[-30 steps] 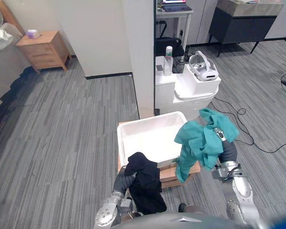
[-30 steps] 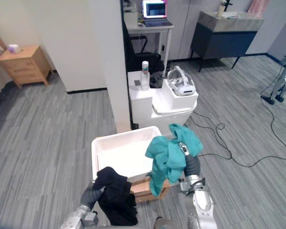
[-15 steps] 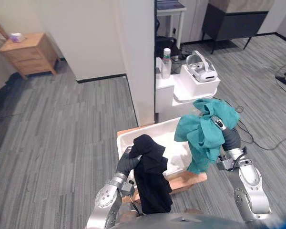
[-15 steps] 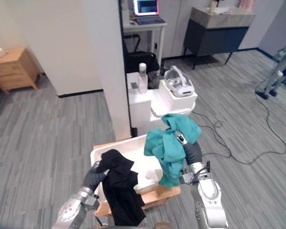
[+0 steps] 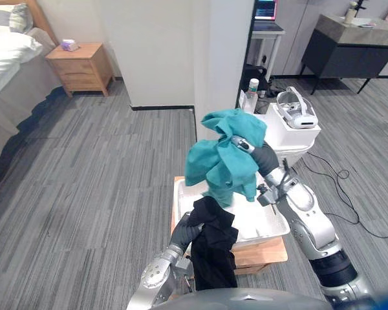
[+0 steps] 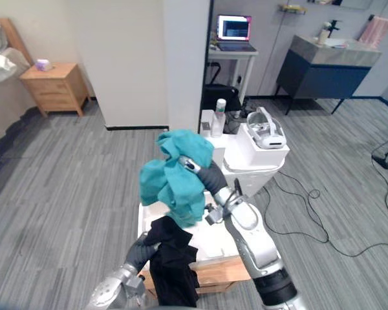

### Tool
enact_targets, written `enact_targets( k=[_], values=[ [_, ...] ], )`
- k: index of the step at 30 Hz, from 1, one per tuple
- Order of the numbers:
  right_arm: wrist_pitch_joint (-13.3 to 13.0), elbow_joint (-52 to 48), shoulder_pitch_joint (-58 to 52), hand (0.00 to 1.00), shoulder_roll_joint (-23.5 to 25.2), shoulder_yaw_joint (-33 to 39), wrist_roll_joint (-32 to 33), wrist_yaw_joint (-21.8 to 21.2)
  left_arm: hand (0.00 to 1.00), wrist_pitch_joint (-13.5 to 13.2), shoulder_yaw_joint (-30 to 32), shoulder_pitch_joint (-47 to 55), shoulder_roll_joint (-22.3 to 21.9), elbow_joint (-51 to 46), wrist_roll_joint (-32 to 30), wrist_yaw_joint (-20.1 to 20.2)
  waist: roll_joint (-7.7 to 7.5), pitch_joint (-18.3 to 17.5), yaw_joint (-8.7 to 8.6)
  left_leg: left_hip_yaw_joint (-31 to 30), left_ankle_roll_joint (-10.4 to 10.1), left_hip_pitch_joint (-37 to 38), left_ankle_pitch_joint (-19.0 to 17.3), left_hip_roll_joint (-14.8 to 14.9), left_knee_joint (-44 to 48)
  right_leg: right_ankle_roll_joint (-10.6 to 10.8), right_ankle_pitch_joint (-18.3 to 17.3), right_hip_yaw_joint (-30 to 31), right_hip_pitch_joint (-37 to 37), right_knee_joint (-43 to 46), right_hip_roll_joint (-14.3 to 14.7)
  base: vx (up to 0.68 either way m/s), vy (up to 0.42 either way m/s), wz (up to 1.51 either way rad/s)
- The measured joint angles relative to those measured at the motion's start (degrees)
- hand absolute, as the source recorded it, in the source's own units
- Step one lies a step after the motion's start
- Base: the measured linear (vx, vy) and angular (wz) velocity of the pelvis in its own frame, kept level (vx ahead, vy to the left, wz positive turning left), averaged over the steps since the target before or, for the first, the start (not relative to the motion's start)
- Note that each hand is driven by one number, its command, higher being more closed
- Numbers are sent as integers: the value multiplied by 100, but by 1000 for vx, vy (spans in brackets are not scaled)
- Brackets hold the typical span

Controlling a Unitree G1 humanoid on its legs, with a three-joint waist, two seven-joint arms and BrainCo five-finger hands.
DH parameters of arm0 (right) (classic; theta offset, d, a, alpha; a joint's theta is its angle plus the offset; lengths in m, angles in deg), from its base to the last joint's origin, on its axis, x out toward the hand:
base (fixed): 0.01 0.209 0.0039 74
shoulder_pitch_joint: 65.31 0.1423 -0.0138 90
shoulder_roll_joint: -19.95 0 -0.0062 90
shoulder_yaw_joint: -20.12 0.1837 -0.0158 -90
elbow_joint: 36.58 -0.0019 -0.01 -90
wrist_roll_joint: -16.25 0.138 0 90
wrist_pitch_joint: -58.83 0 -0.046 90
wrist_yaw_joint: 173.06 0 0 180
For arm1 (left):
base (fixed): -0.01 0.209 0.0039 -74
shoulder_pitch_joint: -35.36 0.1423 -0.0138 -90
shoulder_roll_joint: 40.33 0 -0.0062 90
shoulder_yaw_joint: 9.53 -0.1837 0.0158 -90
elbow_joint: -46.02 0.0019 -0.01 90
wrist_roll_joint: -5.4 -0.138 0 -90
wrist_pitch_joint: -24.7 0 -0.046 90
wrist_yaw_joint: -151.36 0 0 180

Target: Tidy the bed and pick cloth on bed and put in laundry

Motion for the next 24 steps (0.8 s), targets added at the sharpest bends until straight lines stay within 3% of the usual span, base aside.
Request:
enact_targets(
  k=[3, 7, 8, 10, 11, 13, 14, 17, 19, 21, 24],
  values=[
    [253, 994, 9, 100, 197, -386, -111, 374, 100, 0, 170, -44, -24, -31, 0, -58, 21, 3, 65, -142, 36, -79, 77, -3, -3, -40, 124, -104, 4, -61, 3, -75, 16, 19],
    [282, 2303, -32, 100, 425, -555, -413, 914, 100, 14, 455, -41, -25, -355, -1, -141, 127, 84, 157, -309, 11, -229, 152, -39, -6, -31, 157, -297, -14, -100, -33, -84, 4, 24],
    [251, 2706, 14, 100, 515, -493, -472, 1107, 100, 13, 657, -45, -20, -584, 2, -171, 193, 196, 186, -350, 34, -353, 182, -33, -6, -38, 152, -363, -118, -81, -30, -111, -14, 25],
    [139, 3100, 207, 100, 587, -429, -536, 1277, 100, 9, 895, -117, -9, -857, 62, -185, 176, 265, 245, -358, 26, -603, 280, -18, -6, -57, 140, -402, -342, -74, -20, -139, -26, 15],
    [10, 3474, 587, 100, 685, -222, -654, 1468, 100, -50, 1111, -351, 42, -1055, 219, -245, 204, 542, 277, -344, -8, -906, 396, 8, -5, -199, 42, -414, -598, -80, 6, -202, -53, 19],
    [-134, 3882, 1161, 100, 700, 117, -689, 1614, 100, -127, 1320, -724, 80, -1155, 296, -332, 284, 927, 273, -284, -89, -1235, 506, 107, -1, -241, -6, -472, -892, -86, 77, -255, -78, 31],
    [-252, 4282, 1653, 0, 681, 492, -694, 1733, 100, -207, 1394, -985, 119, -1256, 308, -410, 342, 1152, 276, -139, -136, -1503, 627, 204, 2, -276, 41, -539, -1175, -93, 148, -173, -56, 32],
    [-615, 4893, 2488, 0, 394, 1412, -756, 1823, 100, -460, 1453, -1458, 190, -1469, 397, -635, 392, 1701, 434, -67, -273, -1903, 1027, 506, 15, -338, 301, -602, -1491, -140, 403, -128, -89, 11],
    [-820, 4970, 2556, 0, 65, 1595, -918, 1749, 100, -471, 1451, -1599, 193, -1471, 400, -796, 363, 1793, 465, -60, -256, -2026, 1115, 559, 24, -368, 368, -601, -1598, -170, 478, -13, -86, -7],
    [-849, 5045, 2555, 0, -229, 1632, -1112, 1615, 100, -471, 1469, -1646, 194, -1471, 436, -958, 367, 1848, 443, -12, -263, -2027, 1136, 561, 25, -372, 386, -572, -1612, -187, 478, 68, -49, -11],
    [-834, 5328, 2414, 0, -524, 1374, -1898, 1521, 100, -471, 1610, -1766, 195, -1474, 497, -1071, 368, 1849, 410, 80, -274, -1993, 1127, 573, 26, -379, 400, -522, -1593, -235, 490, 67, -19, -11]
  ],
)
